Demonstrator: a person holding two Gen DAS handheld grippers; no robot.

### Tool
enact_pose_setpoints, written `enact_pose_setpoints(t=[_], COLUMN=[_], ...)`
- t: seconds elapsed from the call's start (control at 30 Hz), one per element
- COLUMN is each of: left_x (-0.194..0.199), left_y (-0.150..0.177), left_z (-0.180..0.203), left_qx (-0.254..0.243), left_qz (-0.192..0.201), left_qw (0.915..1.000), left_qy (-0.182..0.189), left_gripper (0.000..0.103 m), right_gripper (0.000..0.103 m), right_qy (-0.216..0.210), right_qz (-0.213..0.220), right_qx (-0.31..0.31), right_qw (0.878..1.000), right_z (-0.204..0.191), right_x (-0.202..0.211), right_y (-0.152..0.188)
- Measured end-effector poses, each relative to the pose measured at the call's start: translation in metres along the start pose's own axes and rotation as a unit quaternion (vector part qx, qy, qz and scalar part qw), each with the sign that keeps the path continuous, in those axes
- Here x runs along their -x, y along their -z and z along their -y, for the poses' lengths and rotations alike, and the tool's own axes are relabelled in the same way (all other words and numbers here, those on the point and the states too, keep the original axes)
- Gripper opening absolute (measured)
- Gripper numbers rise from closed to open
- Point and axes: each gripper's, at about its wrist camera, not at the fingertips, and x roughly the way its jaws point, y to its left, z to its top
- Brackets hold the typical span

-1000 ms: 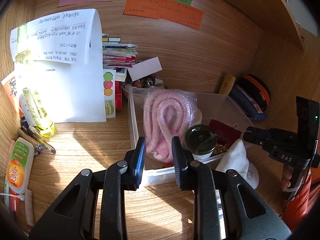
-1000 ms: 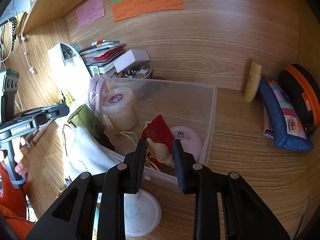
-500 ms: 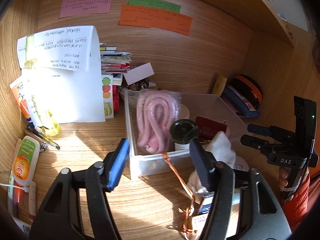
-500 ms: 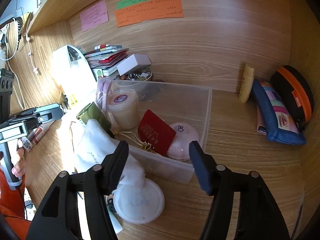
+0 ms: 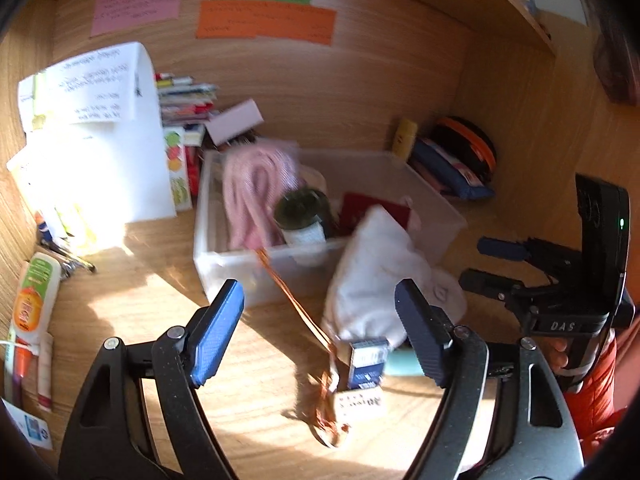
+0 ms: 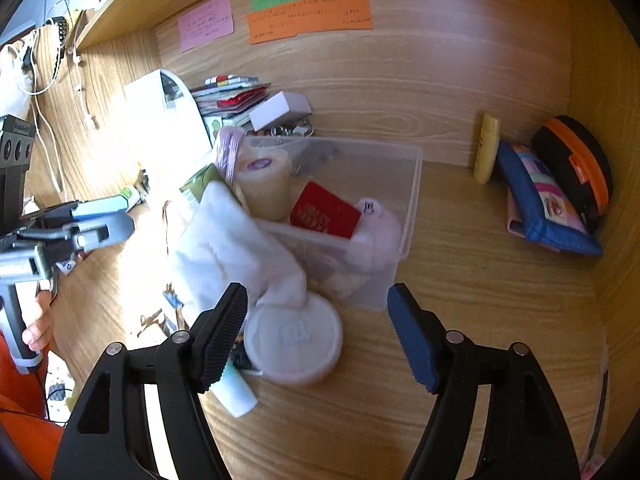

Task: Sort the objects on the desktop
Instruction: 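Grasp the small blue barcode box with the left tool while the right tool grasps the white round container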

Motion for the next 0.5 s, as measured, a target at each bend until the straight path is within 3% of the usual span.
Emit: enact_pose_setpoints(t=[0.5], left_x=[-0.015], left_y=[0.03], left_z=[0.028], left_qx=[-0.008], left_qz=[-0.053], left_qw=[0.9977], left_qy=[0.04], left_gripper=[0.078], right_gripper=[0.076], right_qy=[0.002], right_qz=[-0.033], right_qx=[-0.005], right_qw=[0.999], right_z=[-0.002], right_x=[-0.007], right_y=[0.023])
